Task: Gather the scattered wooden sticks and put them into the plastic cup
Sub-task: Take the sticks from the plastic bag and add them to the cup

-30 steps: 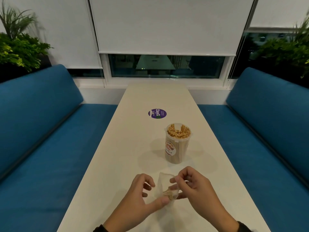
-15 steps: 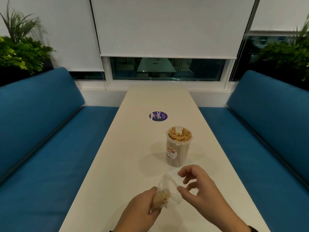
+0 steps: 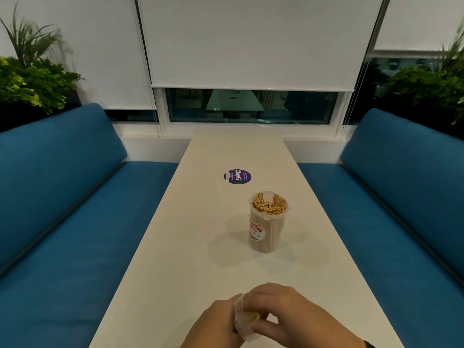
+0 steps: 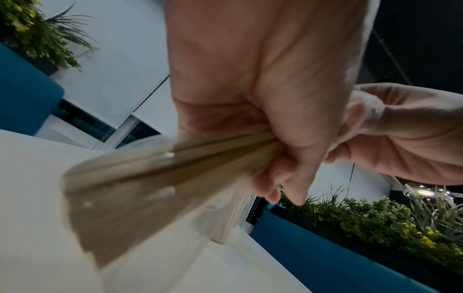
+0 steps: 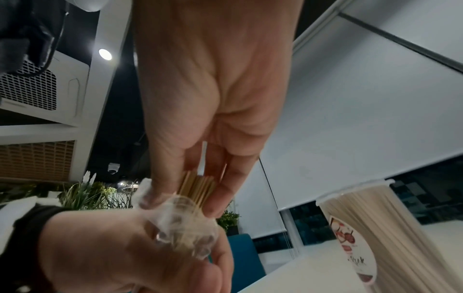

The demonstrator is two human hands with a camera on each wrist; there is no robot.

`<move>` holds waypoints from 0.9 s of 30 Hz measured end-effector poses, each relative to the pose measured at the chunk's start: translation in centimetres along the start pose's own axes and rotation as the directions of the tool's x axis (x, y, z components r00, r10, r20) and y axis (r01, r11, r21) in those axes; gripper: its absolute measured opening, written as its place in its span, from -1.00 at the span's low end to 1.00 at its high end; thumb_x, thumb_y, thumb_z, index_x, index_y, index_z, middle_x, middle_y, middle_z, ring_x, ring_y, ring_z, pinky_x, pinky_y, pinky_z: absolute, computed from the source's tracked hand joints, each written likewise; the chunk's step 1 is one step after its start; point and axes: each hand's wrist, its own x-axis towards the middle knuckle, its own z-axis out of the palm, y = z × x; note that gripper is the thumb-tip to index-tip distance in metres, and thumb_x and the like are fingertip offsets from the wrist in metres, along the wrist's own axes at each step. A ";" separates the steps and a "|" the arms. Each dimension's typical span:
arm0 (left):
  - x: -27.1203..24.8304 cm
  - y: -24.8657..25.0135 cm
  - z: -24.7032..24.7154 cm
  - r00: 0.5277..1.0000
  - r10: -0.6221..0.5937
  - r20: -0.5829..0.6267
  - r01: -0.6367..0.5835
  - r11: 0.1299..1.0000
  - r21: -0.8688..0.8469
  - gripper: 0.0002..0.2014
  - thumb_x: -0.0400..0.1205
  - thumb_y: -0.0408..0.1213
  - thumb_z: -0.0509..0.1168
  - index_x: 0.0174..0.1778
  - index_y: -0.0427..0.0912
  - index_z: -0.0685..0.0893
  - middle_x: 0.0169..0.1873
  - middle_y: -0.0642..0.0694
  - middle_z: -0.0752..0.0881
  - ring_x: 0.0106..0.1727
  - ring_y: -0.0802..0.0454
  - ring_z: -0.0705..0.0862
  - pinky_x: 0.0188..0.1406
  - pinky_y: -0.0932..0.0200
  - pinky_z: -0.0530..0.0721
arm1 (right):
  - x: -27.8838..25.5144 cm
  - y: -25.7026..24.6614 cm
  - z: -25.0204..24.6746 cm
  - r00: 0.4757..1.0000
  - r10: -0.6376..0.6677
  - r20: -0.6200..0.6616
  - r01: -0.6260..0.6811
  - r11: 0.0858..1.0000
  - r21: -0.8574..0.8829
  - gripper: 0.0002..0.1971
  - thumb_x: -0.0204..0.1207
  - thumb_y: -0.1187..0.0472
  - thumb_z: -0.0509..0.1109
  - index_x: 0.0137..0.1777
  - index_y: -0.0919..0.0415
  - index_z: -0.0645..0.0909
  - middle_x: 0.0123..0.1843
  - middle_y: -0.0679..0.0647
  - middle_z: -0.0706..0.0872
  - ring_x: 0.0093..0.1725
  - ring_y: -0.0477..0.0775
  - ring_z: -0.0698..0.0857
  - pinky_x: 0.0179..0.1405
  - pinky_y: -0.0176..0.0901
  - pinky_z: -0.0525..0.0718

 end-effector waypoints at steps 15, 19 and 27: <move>0.3 -2.9 0.3 0.981 -0.148 0.123 0.147 0.989 0.017 -0.85 0.51 -0.07 0.23 -0.31 0.08 0.38 -0.32 0.10 0.52 -0.06 -0.05 0.65 -0.23 0.27 0.43 | -4.9 3.4 -4.8 0.872 0.448 -0.198 -0.353 0.856 0.378 -0.79 0.37 0.27 0.55 -0.24 -0.13 0.80 -0.23 -0.20 0.83 -0.26 -0.24 0.77 -0.20 -0.55 0.63; 0.6 -2.3 0.5 0.966 -0.207 0.154 0.198 0.977 0.074 -0.81 0.52 -0.04 0.30 -0.06 0.06 0.43 -0.09 0.07 0.50 0.06 0.02 0.59 0.09 0.22 0.50 | -7.4 4.7 -6.7 0.804 0.533 -0.264 -0.411 0.818 0.402 -0.74 0.33 0.27 0.56 -0.30 -0.20 0.81 -0.33 -0.06 0.84 -0.26 -0.20 0.79 -0.20 -0.56 0.63; 1.0 -1.1 0.2 0.973 -0.185 0.140 0.153 0.964 0.216 0.03 0.45 -0.07 0.46 0.60 0.25 -0.20 0.53 0.11 0.09 0.56 0.10 0.16 0.51 0.09 0.07 | -8.3 5.1 -7.0 0.768 0.569 -0.294 -0.335 0.748 0.574 -0.82 0.13 0.13 0.51 -0.25 0.00 0.85 -0.27 0.09 0.85 -0.22 0.03 0.83 -0.12 -0.42 0.72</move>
